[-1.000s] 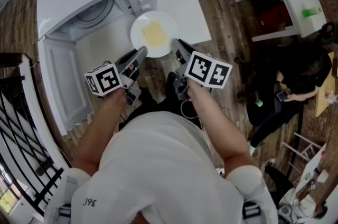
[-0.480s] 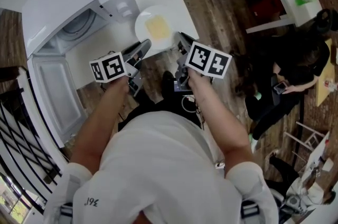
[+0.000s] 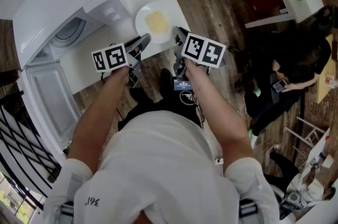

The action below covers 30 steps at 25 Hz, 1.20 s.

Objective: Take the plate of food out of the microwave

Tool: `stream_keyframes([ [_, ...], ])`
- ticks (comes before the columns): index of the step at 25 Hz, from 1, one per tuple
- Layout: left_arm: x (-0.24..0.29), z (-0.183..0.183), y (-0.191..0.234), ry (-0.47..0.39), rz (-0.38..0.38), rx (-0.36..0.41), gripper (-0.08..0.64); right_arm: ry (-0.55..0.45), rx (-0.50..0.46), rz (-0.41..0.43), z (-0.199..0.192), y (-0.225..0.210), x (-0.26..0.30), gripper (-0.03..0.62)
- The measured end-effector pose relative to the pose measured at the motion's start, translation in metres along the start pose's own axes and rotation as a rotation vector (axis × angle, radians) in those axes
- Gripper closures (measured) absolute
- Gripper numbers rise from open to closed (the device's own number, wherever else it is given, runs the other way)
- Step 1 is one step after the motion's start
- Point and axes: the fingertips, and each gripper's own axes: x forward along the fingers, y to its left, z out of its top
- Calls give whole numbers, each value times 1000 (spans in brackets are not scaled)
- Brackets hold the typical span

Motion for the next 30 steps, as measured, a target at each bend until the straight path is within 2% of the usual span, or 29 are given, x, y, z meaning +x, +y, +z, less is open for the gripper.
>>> stream_keyframes([
  [19,53,-14,58,141,135,-94,472,100,21,-109,-8,-58,61,538],
  [26,60,-21,70,170,147,-171,472,125,42,-132,-14,-68,71,538],
  [30,62,-24,71,194,145,-183,472,137,41,-142,-14,-71,74,538],
])
